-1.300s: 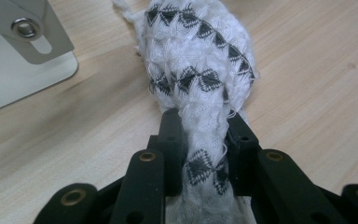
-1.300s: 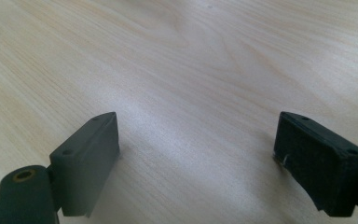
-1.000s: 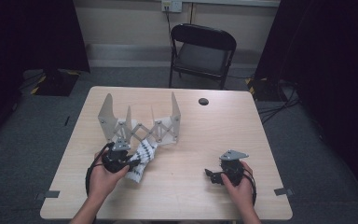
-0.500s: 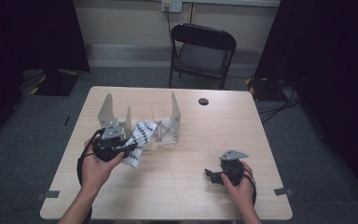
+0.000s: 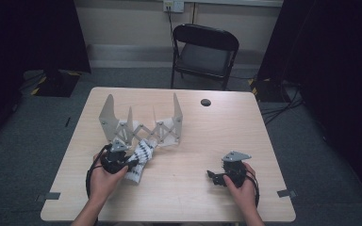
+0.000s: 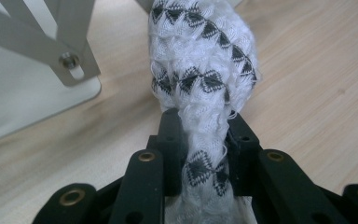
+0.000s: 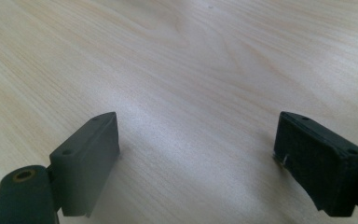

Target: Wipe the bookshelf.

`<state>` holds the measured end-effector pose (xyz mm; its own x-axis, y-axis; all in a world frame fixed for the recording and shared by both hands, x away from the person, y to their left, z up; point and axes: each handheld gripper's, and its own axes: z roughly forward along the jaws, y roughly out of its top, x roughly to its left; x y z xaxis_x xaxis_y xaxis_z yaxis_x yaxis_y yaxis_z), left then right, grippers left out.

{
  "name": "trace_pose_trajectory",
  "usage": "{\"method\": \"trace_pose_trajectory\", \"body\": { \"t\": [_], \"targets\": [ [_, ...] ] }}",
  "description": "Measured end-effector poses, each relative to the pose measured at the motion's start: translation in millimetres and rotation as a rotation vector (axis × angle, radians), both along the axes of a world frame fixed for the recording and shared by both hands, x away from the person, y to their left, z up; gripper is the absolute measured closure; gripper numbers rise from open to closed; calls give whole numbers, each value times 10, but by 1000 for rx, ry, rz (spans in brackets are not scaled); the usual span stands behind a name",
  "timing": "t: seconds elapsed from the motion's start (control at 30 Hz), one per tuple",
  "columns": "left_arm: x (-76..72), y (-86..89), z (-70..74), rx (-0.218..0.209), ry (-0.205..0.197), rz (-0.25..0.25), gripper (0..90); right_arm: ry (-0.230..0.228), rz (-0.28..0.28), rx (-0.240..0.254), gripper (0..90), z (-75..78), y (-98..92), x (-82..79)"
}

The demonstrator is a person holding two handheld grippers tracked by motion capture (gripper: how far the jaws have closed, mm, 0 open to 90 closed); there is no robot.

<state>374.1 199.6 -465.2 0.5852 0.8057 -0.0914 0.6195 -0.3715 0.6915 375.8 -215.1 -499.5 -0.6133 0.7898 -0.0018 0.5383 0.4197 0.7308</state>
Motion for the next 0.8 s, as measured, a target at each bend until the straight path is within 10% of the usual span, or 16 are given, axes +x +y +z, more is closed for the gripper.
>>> {"method": "trace_pose_trajectory", "body": {
  "t": [0.5, 0.8],
  "targets": [
    [-77, 56, -91, 4, 36, 3, 716, -2, 2, 1, 134, -1, 1, 3],
    [-190, 19, 492, -30, -85, -45, 717, -1, 0, 1, 134, -1, 1, 2]
  ]
}}
